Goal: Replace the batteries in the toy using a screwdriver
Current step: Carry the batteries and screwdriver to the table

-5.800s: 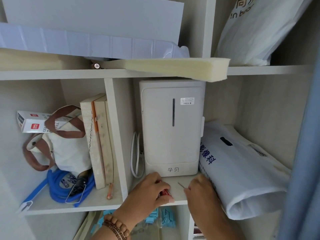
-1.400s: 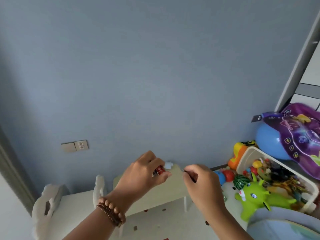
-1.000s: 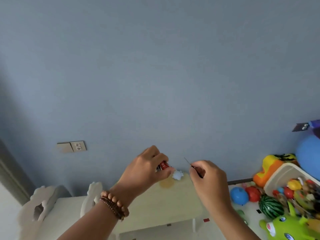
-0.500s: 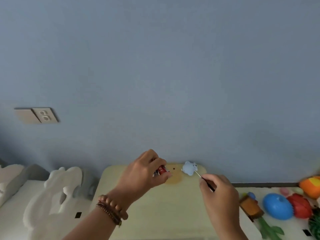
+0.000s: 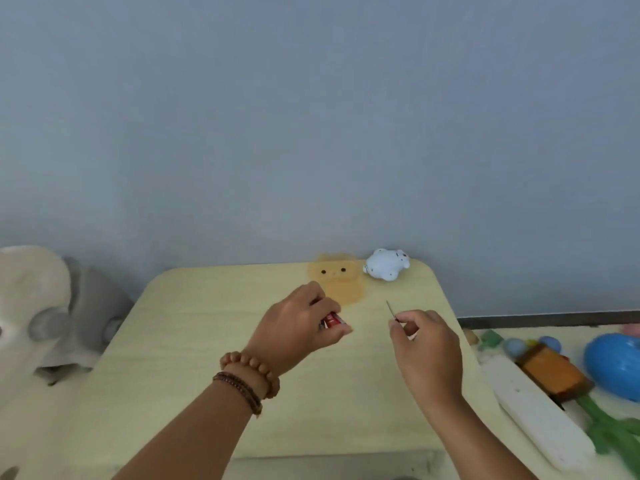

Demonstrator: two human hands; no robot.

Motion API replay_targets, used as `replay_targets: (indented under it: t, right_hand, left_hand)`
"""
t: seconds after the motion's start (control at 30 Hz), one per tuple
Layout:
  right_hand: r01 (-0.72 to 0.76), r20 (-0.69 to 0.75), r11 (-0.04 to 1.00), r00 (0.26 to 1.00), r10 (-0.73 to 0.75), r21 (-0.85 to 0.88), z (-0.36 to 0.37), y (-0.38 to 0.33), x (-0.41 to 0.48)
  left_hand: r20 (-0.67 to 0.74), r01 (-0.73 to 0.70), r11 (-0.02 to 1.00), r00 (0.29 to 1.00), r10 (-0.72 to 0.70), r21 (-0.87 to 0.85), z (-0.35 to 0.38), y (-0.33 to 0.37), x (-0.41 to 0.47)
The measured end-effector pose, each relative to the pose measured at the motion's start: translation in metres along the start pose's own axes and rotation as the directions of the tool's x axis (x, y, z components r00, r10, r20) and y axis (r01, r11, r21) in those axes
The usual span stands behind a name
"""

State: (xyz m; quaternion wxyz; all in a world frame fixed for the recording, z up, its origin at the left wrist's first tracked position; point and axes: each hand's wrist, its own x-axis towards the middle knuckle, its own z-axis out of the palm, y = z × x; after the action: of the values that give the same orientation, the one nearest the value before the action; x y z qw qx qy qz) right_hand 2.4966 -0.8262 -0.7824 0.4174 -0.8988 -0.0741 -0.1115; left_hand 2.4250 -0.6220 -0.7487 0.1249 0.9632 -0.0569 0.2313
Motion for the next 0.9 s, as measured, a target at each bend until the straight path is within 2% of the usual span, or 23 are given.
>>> replay_targets:
  t: [0.1, 0.27, 0.6, 0.9]
  right_hand:
    - [0.04, 0.042, 0.995, 0.998, -0.036, -0.089, 0.008, 0.012, 0.001]
    - [0.018, 0.054, 0.982, 0.998, -0.008, -0.19, 0.022, 0.03, 0.005]
    - [0.049, 0.11, 0.941, 0.994, -0.013, -0.335, 0.029, 0.058, -0.006]
    - [0.178, 0.154, 0.882, 0.981, -0.121, -0.437, 0.036, 0.065, -0.008]
  left_hand:
    - [0.03, -0.003, 0.998, 1.0, 0.001, 0.067, 0.021, -0.002, -0.005]
    - [0.041, 0.025, 0.996, 0.999, -0.029, 0.091, 0.052, -0.013, -0.007]
    - [0.145, -0.037, 0.991, 0.989, 0.018, 0.129, 0.099, -0.009, -0.023]
    - [0.187, 0.07, 0.988, 0.978, -0.096, 0.141, 0.104, -0.006, -0.036]
